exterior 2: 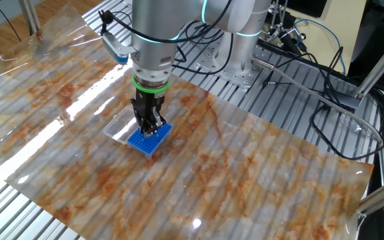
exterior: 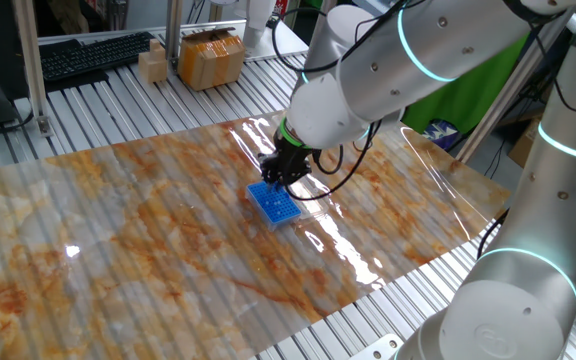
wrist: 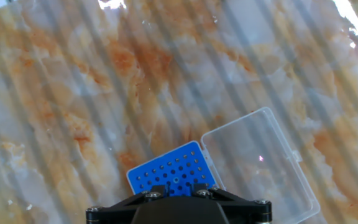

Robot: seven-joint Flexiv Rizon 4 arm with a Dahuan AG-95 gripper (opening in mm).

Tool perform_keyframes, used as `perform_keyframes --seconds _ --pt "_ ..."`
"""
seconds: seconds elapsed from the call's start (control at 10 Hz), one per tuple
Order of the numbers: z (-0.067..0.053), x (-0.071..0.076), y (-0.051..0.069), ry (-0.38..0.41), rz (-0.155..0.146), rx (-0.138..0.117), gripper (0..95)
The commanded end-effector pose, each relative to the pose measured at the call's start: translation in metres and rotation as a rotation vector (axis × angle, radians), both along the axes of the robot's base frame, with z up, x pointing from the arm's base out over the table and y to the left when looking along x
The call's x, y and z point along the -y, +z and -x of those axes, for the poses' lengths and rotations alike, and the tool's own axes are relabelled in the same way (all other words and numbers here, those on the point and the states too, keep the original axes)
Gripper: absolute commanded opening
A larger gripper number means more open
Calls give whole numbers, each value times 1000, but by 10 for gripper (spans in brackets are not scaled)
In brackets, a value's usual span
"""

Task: Insert a small pipette tip into the holder for small pipette tips

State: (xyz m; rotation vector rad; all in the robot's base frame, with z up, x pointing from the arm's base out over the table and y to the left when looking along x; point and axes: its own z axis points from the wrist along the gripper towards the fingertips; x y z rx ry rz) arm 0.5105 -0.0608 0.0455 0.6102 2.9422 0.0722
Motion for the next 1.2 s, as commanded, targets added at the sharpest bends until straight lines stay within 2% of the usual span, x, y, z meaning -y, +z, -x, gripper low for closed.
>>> perform_keyframes --seconds 0.1,1.2 --pt "1 0 -1 25 -6 -58 190" --pt "1 0 -1 25 -6 -58 190"
